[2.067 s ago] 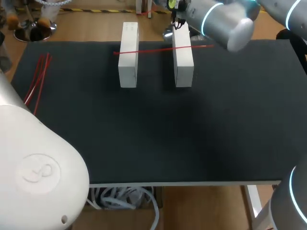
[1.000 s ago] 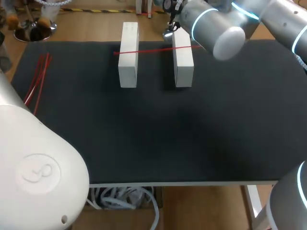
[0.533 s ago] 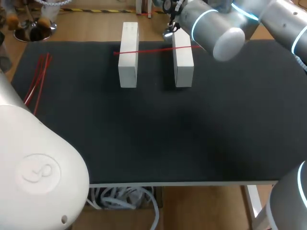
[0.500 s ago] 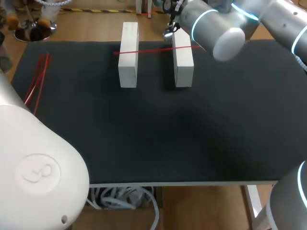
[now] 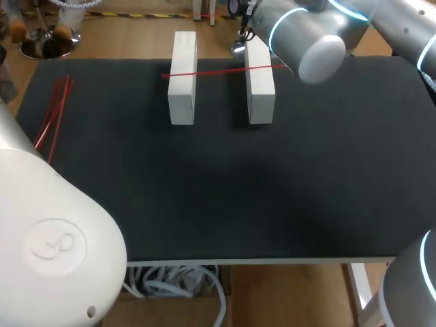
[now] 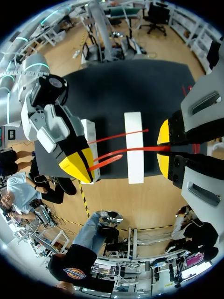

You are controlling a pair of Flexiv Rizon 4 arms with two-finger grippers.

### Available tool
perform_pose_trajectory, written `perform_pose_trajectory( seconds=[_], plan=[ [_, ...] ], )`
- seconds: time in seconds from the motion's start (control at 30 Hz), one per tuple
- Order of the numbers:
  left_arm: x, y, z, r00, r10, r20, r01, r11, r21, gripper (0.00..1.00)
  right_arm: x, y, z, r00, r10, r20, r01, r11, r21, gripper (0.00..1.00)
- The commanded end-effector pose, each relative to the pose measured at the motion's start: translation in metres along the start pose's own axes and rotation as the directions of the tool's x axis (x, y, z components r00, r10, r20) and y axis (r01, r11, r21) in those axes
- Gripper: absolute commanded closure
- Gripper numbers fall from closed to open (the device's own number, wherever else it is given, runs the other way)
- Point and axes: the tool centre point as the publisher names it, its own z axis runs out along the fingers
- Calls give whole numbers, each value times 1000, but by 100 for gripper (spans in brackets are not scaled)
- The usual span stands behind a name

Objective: Grab the tape and strap the tape.

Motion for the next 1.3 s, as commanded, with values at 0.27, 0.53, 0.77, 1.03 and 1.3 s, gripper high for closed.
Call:
perform_pose_trajectory(
  seconds=[0.27, 0.53, 0.77, 1.03, 1.3],
  plan=[
    [0, 0, -1, 1000, 0, -1, 0, 1000, -2, 100, -13, -11, -3, 995, -97, 2, 97, 992, -76, 100],
    [0, 0, -1, 1000, 0, -1, 0, 1000, -2, 100, -8, -25, 5, 986, -165, -30, 162, 984, -79, 100],
    [0, 0, -1, 1000, 0, -1, 0, 1000, -2, 100, -10, -32, 11, 980, -197, -29, 194, 977, -91, 100],
    [0, 0, -1, 1000, 0, -1, 0, 1000, -2, 100, -7, -44, 16, 966, -251, -55, 245, 964, -102, 100],
    [0, 0, -1, 1000, 0, -1, 0, 1000, -2, 100, -13, -47, 11, 966, -255, -26, 252, 963, -97, 100]
  ],
)
